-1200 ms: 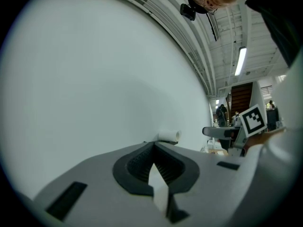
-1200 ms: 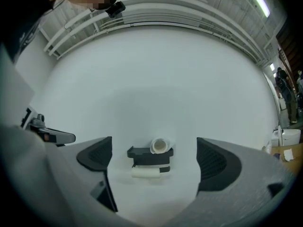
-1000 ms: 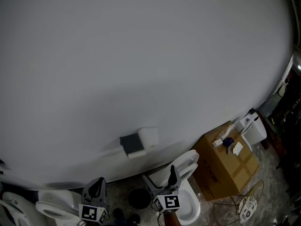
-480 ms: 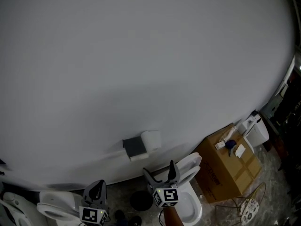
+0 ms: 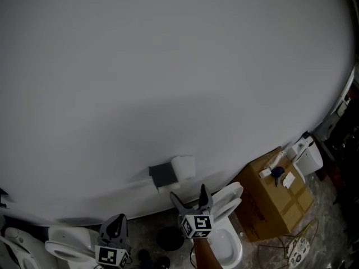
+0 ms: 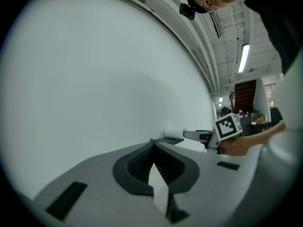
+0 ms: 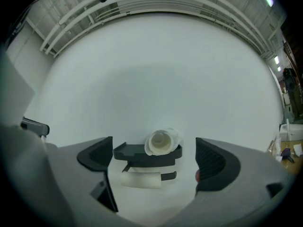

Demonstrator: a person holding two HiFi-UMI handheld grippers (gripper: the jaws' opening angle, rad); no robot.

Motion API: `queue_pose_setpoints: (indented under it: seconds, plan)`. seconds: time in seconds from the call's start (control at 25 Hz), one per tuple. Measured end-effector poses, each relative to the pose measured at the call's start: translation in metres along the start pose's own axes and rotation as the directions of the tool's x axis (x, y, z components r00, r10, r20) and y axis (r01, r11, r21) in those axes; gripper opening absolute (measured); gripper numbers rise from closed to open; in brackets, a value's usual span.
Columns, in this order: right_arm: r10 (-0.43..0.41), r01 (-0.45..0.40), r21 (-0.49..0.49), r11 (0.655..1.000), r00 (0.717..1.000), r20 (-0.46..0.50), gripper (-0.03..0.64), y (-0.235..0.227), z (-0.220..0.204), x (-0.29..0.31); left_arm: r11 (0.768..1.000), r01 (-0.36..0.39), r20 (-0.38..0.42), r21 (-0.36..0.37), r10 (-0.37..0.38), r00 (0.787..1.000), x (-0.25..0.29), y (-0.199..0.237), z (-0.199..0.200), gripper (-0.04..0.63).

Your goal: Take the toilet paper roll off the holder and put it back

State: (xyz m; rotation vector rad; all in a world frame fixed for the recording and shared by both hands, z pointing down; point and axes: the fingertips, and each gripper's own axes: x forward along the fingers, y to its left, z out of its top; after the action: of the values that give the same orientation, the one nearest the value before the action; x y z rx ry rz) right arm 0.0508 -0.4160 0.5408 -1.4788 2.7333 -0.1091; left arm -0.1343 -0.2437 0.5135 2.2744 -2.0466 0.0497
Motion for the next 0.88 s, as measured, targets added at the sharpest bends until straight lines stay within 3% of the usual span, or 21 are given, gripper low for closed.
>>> queue_pose_setpoints:
  seconds: [0.4,0.88]
  plan:
    - [-0.009,0.009,0.017,1.0,1.0,-0.024,0.52,-0.017,-0.008,0.027,1.0,-0.017,-0.009,-0.006,0.017,1.0,0.004,0.01,-0.003,0.002]
    - [0.002,-0.002,0.002,1.0,0.999,-0.053,0.432,-0.017,-0.014,0.041,1.0,-0.021,-0.015,-0.01,0.021,1.0,0.008,0.015,-0.003,0.002]
